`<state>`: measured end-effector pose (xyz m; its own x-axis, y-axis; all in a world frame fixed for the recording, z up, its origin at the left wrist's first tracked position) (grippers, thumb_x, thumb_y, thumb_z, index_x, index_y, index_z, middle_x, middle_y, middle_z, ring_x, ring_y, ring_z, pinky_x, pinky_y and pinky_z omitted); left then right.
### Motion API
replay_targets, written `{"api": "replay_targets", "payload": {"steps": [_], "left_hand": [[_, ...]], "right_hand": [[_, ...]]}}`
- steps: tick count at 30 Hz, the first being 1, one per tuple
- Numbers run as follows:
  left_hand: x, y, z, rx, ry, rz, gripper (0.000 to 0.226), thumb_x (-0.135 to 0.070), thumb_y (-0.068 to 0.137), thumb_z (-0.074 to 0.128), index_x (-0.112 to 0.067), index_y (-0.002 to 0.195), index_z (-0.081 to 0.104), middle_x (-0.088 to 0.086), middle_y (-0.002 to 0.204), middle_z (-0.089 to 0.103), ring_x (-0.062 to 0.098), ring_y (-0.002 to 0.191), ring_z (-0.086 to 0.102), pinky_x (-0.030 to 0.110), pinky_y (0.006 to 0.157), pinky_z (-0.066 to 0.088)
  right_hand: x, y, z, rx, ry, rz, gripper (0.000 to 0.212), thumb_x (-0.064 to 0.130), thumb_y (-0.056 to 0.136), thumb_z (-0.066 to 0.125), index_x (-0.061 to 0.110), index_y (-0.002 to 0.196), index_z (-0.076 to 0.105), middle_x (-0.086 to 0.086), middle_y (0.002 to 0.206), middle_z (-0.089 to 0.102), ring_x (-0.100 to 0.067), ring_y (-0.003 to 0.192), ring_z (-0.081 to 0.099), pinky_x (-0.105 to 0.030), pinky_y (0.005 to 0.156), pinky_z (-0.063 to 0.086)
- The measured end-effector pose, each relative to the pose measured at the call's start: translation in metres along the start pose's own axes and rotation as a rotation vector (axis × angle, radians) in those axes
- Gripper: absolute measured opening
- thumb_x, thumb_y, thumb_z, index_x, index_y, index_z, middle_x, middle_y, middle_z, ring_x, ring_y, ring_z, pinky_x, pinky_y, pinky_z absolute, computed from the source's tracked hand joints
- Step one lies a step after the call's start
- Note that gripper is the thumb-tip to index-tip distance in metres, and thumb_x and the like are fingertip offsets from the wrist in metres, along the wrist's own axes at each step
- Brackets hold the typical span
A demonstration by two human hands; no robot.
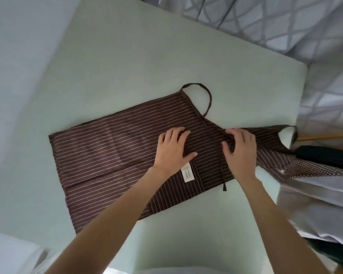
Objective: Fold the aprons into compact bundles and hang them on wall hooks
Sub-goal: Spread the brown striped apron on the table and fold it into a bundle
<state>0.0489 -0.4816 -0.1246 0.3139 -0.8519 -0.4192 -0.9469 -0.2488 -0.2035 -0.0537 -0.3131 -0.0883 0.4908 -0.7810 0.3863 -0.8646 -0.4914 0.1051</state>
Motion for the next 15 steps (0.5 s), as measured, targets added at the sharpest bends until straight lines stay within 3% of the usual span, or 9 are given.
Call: {"api": "replay_targets", "payload": {"steps": [4, 8, 13, 15], "left_hand": [[-0.024, -0.007, 0.038, 0.194, 0.155, -0.038, 0.094, -0.073, 0.079, 0.043, -0.022, 0.15, 0.007, 0.007, 0.157, 0.001, 0.024, 0.144, 0.0, 0.051, 0.114, 0.0], [-0.018, -0.017, 0.043, 0.23, 0.207, -0.015, 0.096, -0.076, 0.08, 0.034, -0.026, 0.149, -0.01, 0.001, 0.156, -0.019, 0.018, 0.143, -0.019, 0.057, 0.112, -0.009], [-0.002, -0.045, 0.037, 0.285, 0.203, -0.059, 0.098, -0.071, 0.079, 0.046, -0.03, 0.148, -0.01, -0.002, 0.155, -0.023, 0.018, 0.14, -0.025, 0.059, 0.108, -0.016], [0.001, -0.057, 0.035, 0.254, 0.189, -0.11, 0.098, -0.064, 0.078, 0.056, -0.03, 0.149, -0.002, 0.0, 0.156, -0.017, 0.02, 0.142, -0.022, 0.057, 0.105, -0.019]], "right_hand": [[-0.068, -0.056, -0.015, 0.071, -0.276, 0.189, 0.05, 0.013, 0.074, 0.07, 0.011, 0.121, 0.054, -0.018, 0.134, 0.047, -0.04, 0.13, 0.03, -0.056, 0.103, 0.027], [-0.107, -0.071, -0.029, 0.158, -0.379, 0.242, 0.064, 0.012, 0.07, 0.073, 0.015, 0.129, 0.048, -0.022, 0.142, 0.038, -0.044, 0.135, 0.024, -0.058, 0.108, 0.018], [-0.126, -0.059, -0.05, 0.145, -0.299, 0.092, 0.032, 0.002, 0.068, 0.07, 0.004, 0.1, 0.067, -0.022, 0.13, 0.05, -0.046, 0.122, 0.042, -0.057, 0.099, 0.038], [-0.126, -0.056, -0.055, 0.173, -0.171, 0.007, 0.029, 0.003, 0.073, 0.067, 0.004, 0.102, 0.068, -0.019, 0.125, 0.054, -0.039, 0.112, 0.051, -0.052, 0.091, 0.047]]}}
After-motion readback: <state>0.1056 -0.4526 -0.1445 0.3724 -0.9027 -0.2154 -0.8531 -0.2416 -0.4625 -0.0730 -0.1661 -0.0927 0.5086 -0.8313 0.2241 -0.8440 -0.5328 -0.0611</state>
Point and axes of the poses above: each hand's wrist, its own y-axis towards the middle knuckle, its own z-axis out of the palm, x = y × z, the point moved 5 cm from there along y, towards the middle knuckle
